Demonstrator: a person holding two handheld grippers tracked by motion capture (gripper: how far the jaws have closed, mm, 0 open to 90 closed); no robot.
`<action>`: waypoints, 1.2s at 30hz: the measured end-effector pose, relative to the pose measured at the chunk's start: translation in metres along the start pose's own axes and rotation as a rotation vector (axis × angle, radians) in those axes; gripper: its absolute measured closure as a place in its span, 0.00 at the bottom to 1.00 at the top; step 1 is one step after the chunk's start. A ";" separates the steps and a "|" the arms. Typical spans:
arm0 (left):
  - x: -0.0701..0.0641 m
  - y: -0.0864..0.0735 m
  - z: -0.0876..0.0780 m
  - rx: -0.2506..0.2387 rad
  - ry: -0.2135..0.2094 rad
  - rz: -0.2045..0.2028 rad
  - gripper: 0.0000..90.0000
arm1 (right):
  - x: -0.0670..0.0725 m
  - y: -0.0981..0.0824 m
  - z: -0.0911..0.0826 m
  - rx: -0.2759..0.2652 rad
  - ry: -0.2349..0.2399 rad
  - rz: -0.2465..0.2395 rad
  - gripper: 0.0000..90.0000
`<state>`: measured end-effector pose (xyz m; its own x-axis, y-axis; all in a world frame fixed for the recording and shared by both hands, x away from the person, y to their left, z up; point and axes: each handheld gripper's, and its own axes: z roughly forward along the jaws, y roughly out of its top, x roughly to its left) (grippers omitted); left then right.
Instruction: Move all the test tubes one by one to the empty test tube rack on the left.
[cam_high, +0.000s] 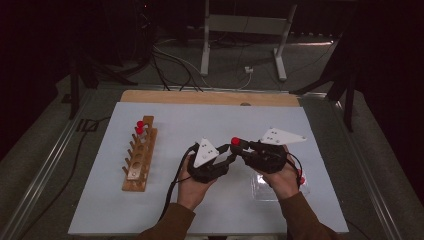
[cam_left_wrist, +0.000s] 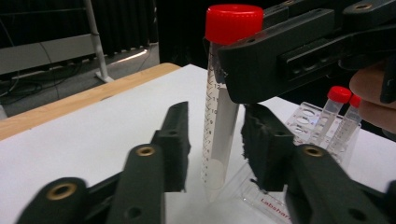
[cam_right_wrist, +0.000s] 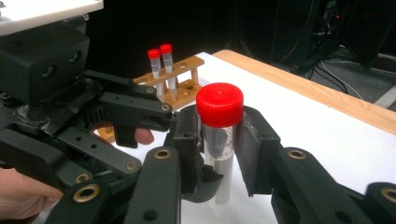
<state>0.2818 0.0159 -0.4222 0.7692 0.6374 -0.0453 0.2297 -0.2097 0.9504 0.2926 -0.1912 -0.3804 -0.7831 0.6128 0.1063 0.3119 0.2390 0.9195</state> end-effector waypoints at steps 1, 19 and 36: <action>0.000 0.000 0.000 -0.001 -0.005 0.000 0.75 | 0.000 0.000 0.000 0.001 0.001 -0.002 0.79; 0.013 -0.003 -0.003 0.009 0.022 -0.021 0.84 | -0.005 0.004 -0.010 -0.008 -0.023 -0.015 0.30; 0.048 -0.001 -0.037 -0.035 0.101 -0.076 0.84 | -0.027 0.000 -0.039 -0.006 -0.153 0.001 0.00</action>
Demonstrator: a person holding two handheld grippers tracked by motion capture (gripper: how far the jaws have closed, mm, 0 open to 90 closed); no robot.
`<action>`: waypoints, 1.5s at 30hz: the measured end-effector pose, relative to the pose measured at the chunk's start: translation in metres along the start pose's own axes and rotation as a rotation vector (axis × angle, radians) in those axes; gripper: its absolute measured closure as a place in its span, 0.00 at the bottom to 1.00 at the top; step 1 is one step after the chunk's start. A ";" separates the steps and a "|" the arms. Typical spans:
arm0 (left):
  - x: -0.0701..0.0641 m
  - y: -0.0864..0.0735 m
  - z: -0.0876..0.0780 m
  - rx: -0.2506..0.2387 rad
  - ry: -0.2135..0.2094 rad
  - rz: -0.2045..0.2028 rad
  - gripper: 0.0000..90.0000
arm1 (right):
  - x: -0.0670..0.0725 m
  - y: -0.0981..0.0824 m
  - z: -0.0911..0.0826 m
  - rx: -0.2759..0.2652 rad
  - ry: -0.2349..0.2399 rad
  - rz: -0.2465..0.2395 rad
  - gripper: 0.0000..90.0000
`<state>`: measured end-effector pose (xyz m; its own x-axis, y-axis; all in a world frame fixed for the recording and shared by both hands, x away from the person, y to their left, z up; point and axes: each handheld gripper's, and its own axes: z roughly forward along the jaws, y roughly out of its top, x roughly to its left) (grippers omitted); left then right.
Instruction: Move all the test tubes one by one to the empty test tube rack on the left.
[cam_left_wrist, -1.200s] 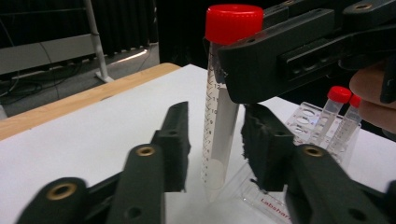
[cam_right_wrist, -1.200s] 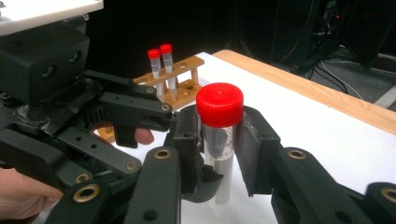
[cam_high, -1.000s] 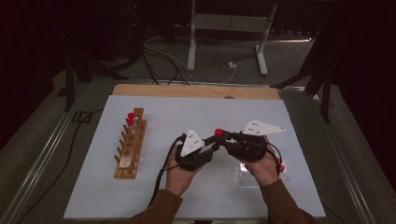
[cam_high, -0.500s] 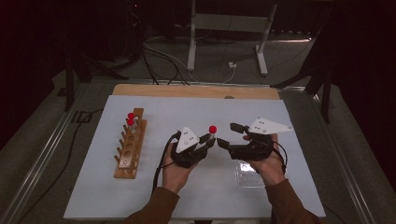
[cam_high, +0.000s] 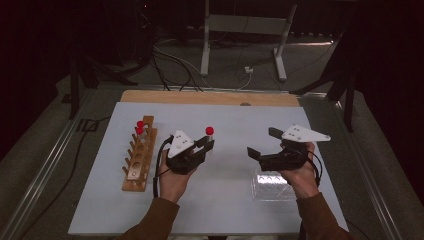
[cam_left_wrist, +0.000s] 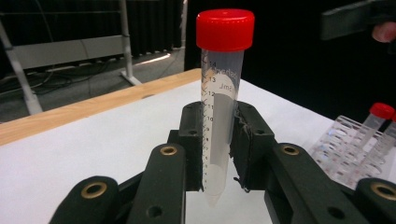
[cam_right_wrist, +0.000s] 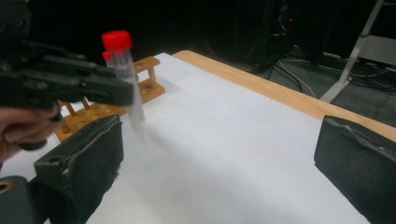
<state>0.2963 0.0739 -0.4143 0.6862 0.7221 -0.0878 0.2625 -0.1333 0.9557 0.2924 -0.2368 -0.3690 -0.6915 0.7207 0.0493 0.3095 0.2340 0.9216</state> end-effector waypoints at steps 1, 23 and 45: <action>0.002 0.000 -0.002 -0.004 0.003 -0.002 0.84 | -0.002 0.000 -0.002 0.000 -0.007 0.001 0.00; 0.056 0.001 -0.054 -0.030 0.109 0.005 0.84 | -0.042 -0.020 -0.035 -0.005 -0.115 0.058 0.00; 0.094 -0.009 -0.085 -0.002 0.220 -0.027 0.84 | -0.051 -0.025 -0.046 -0.027 -0.142 0.080 0.00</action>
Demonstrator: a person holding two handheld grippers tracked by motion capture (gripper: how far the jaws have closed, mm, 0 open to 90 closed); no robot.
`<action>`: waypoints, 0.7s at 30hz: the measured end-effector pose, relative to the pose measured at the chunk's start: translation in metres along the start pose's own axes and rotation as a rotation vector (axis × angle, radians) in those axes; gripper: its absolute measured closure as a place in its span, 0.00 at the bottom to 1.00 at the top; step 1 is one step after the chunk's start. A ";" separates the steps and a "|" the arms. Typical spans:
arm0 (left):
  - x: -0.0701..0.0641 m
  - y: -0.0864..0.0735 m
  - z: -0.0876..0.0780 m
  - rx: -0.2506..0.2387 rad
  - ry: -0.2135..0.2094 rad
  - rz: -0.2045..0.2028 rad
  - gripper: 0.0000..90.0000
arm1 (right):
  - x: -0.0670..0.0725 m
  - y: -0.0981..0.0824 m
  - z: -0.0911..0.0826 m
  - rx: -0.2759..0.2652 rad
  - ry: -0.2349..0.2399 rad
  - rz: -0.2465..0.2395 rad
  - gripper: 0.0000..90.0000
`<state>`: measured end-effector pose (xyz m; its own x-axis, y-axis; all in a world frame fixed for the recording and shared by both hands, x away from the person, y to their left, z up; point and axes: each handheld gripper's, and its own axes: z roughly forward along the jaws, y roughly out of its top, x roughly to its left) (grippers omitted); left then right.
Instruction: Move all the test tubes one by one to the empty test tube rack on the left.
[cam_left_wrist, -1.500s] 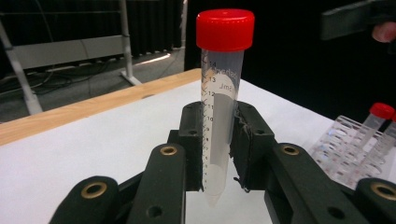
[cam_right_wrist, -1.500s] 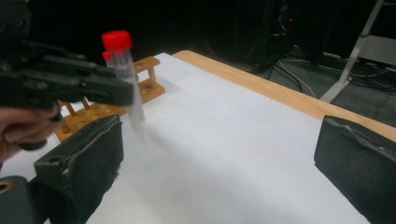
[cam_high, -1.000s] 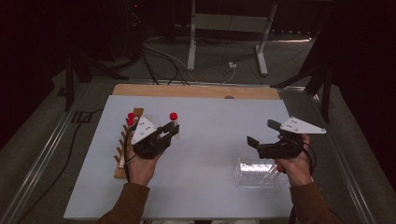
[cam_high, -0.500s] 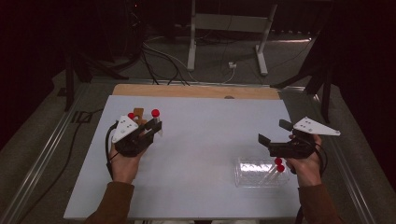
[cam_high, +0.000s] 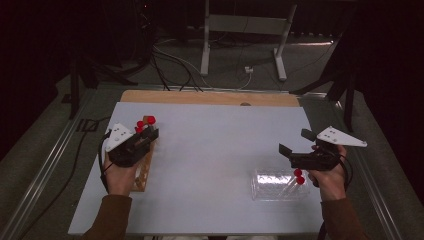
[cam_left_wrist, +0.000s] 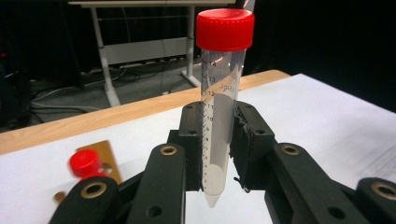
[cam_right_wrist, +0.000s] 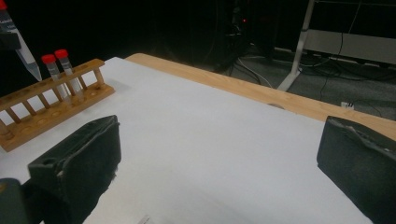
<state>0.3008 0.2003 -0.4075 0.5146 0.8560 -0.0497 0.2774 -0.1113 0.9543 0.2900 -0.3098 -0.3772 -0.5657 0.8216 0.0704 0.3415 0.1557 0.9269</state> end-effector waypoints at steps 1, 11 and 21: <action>0.002 -0.001 -0.001 0.001 0.005 -0.002 0.84 | 0.000 0.000 0.000 0.000 0.001 0.000 0.00; 0.018 -0.010 -0.007 0.025 0.055 -0.023 0.84 | 0.000 -0.001 0.000 0.001 0.005 0.001 0.00; 0.029 -0.020 -0.011 0.048 0.090 -0.037 0.84 | -0.002 -0.002 -0.001 -0.005 0.003 0.005 0.00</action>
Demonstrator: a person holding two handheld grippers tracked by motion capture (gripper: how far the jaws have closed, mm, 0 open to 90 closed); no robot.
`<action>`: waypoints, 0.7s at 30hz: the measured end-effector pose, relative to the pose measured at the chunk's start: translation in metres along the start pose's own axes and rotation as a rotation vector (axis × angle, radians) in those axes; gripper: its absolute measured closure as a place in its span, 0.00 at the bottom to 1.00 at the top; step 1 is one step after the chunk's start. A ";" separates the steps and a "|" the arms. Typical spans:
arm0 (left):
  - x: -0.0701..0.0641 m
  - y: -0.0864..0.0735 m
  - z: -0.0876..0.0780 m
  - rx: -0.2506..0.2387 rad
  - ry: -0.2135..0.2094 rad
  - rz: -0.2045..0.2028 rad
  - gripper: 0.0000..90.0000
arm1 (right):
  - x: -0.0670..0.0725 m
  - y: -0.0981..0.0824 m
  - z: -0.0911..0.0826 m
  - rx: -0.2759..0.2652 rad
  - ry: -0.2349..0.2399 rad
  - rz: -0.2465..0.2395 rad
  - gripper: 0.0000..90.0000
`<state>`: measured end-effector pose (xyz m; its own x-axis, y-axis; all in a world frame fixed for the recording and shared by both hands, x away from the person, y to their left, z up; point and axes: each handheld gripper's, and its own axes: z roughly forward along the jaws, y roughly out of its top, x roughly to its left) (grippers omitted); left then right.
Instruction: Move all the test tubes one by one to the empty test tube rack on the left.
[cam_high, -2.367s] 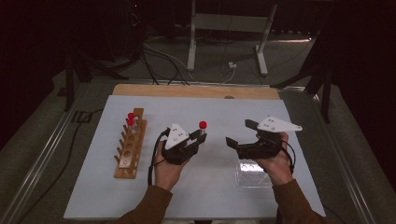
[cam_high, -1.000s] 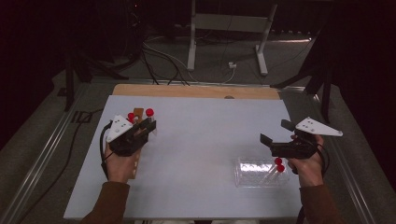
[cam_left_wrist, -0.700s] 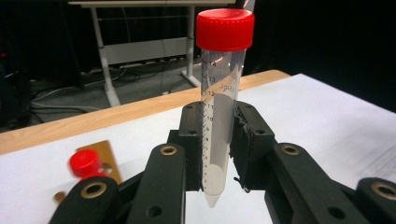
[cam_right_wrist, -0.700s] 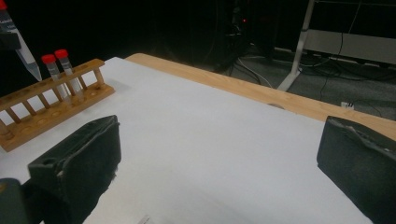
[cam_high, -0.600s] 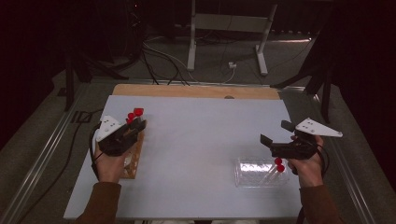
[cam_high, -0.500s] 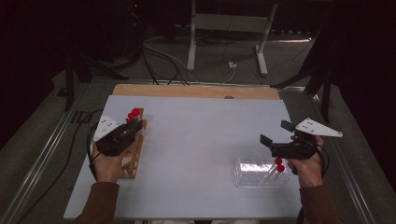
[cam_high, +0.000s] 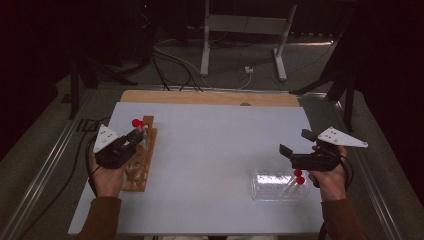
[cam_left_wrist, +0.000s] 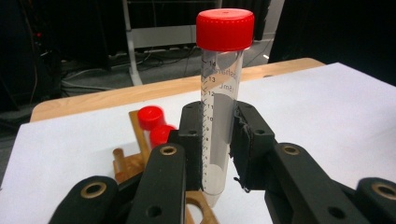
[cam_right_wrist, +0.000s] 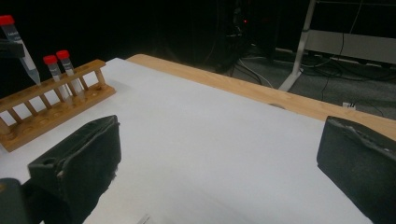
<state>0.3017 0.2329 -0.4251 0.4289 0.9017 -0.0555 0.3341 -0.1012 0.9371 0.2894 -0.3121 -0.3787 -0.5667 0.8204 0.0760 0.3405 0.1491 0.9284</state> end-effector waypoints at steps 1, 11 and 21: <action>0.001 -0.001 0.000 0.003 0.004 -0.002 0.84 | 0.000 0.000 0.000 0.001 0.001 0.001 0.00; 0.008 -0.012 -0.001 0.026 0.033 -0.011 0.84 | 0.001 -0.003 0.002 0.001 0.008 0.005 0.00; 0.008 -0.024 0.006 0.088 0.039 0.003 0.84 | 0.001 -0.007 0.003 0.007 0.011 0.007 0.00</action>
<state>0.3020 0.2397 -0.4501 0.3975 0.9169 -0.0372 0.4062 -0.1394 0.9031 0.2889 -0.3110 -0.3860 -0.5726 0.8152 0.0867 0.3498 0.1472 0.9252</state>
